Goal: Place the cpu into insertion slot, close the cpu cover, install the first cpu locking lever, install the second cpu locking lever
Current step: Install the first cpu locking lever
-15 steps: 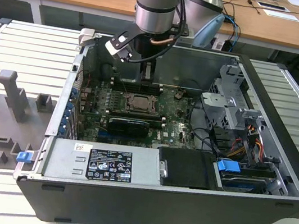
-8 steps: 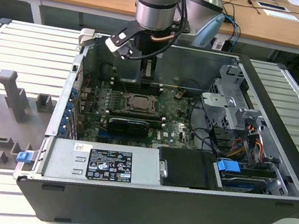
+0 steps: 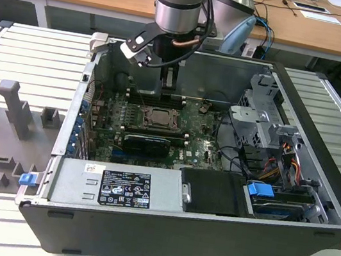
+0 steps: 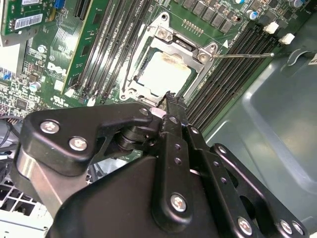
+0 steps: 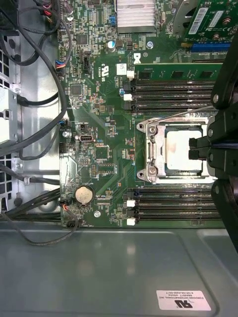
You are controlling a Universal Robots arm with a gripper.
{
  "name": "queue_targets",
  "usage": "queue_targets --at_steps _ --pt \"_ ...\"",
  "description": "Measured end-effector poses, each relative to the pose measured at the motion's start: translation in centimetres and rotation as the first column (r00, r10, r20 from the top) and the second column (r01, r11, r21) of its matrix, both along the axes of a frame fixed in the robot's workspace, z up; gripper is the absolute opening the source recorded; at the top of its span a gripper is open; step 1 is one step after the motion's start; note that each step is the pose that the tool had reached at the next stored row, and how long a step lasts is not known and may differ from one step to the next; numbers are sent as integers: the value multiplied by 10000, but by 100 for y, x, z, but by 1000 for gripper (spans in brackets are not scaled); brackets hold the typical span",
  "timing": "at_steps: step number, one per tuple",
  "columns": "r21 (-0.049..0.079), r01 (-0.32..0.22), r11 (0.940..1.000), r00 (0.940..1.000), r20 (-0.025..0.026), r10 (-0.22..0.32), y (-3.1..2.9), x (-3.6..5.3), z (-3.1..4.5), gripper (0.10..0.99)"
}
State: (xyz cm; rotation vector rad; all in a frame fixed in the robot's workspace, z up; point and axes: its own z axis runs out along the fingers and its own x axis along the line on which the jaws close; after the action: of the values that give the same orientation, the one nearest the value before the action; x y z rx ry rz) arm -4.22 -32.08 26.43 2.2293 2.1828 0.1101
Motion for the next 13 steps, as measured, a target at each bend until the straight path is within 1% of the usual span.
queue_targets --at_steps 4,13 --pt "0 0 10000 10000 0 0 0 0 7 106" --pt "1 0 10000 10000 0 0 0 0 60 106"
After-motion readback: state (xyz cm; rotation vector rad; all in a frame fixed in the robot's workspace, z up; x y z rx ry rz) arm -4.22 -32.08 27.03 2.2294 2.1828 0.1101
